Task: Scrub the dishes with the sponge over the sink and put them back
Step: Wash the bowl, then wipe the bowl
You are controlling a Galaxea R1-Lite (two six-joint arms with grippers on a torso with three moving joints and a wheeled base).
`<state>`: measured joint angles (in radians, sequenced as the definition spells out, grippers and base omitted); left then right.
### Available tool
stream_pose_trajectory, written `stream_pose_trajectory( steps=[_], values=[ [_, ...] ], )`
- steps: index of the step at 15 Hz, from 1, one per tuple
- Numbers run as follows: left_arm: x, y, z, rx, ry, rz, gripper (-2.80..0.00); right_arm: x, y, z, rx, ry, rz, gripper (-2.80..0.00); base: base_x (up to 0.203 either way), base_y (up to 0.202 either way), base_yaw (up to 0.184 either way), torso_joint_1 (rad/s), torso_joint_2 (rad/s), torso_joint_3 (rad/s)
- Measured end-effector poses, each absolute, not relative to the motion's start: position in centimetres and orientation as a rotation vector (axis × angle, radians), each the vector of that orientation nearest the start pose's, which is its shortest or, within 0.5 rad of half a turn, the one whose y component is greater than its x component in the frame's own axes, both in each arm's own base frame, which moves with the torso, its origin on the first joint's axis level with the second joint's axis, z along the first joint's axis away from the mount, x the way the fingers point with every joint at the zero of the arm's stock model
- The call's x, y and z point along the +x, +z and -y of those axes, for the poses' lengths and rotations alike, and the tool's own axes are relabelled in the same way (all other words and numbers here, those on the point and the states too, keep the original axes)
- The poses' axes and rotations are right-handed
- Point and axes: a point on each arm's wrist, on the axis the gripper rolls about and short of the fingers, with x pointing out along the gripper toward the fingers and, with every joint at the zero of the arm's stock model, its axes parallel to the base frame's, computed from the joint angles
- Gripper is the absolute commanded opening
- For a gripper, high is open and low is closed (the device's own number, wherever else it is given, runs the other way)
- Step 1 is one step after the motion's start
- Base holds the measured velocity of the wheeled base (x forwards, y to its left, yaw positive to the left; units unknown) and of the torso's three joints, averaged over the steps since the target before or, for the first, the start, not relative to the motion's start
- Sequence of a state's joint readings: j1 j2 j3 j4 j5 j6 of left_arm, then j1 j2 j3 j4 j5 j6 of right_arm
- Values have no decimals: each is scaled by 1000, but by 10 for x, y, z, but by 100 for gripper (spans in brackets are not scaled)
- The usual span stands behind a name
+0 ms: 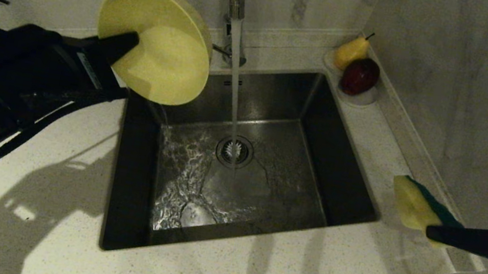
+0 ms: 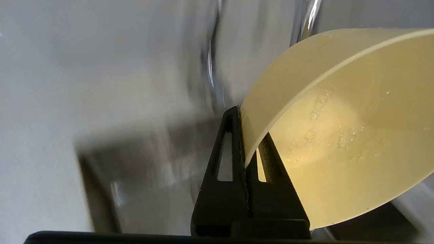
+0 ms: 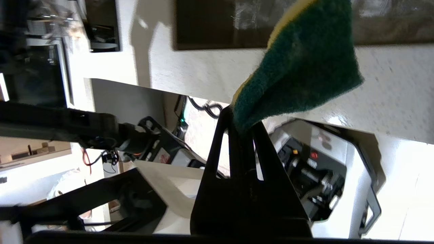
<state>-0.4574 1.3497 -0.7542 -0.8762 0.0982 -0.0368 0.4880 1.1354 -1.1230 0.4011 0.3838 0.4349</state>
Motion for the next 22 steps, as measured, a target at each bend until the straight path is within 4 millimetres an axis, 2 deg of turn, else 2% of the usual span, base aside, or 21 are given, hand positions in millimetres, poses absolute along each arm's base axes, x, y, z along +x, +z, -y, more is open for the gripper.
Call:
stream_pose_trajectory(
  steps=[2,5,9,13,16,19,22],
  values=[
    [192,287,93,-203,-406,71,-280,118,312,-74,378,772,-580,-280,0,0,0,0,0,0],
    [164,298,86,-351,-555,-204,-280,113,324,-78,373,825,-551,-280,0,0,0,0,0,0],
    [144,285,91,-304,-620,-384,-280,109,337,-85,365,895,-521,-280,0,0,0,0,0,0],
    [153,265,118,-207,-549,-432,-280,104,346,-96,346,981,-509,-280,0,0,0,0,0,0],
    [168,262,142,-190,-506,-347,-280,106,351,-106,334,1022,-505,-280,0,0,0,0,0,0],
    [181,262,166,-145,-416,-261,-280,119,350,-119,327,1031,-527,-280,0,0,0,0,0,0],
    [188,259,183,-90,-412,-235,-280,134,348,-139,325,1053,-522,-280,0,0,0,0,0,0]
  ],
)
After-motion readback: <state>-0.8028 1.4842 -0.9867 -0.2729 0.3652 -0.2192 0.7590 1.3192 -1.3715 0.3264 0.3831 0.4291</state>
